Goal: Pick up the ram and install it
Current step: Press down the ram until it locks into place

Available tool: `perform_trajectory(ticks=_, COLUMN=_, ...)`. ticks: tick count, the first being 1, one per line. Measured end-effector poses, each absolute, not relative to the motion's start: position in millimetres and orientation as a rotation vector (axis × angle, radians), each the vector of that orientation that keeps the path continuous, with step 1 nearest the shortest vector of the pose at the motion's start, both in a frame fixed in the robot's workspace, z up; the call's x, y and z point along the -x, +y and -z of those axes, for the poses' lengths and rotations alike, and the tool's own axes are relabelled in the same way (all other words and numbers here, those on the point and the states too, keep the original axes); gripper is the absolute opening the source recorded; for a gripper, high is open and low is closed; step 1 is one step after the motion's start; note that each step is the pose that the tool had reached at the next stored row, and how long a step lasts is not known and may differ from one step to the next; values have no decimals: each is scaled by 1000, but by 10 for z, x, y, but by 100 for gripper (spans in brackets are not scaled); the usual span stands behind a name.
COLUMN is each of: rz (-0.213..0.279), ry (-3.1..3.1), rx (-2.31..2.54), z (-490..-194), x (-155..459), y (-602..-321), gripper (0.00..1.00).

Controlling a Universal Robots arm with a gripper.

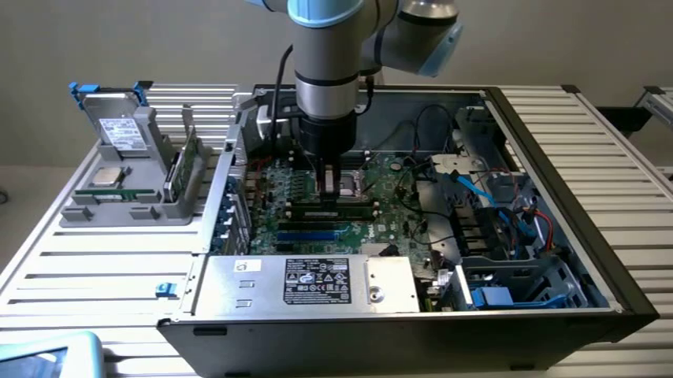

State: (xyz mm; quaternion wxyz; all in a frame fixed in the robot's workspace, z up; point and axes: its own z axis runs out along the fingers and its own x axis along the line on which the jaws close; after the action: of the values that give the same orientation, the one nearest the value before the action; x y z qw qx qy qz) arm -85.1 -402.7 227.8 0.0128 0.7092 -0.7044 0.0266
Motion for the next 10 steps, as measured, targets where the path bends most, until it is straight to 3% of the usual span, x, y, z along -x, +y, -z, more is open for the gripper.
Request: perform_trajectory(ticks=10, rz=-82, ry=-2195, rx=-2210, z=-2261, x=853, y=-4027, gripper=11)
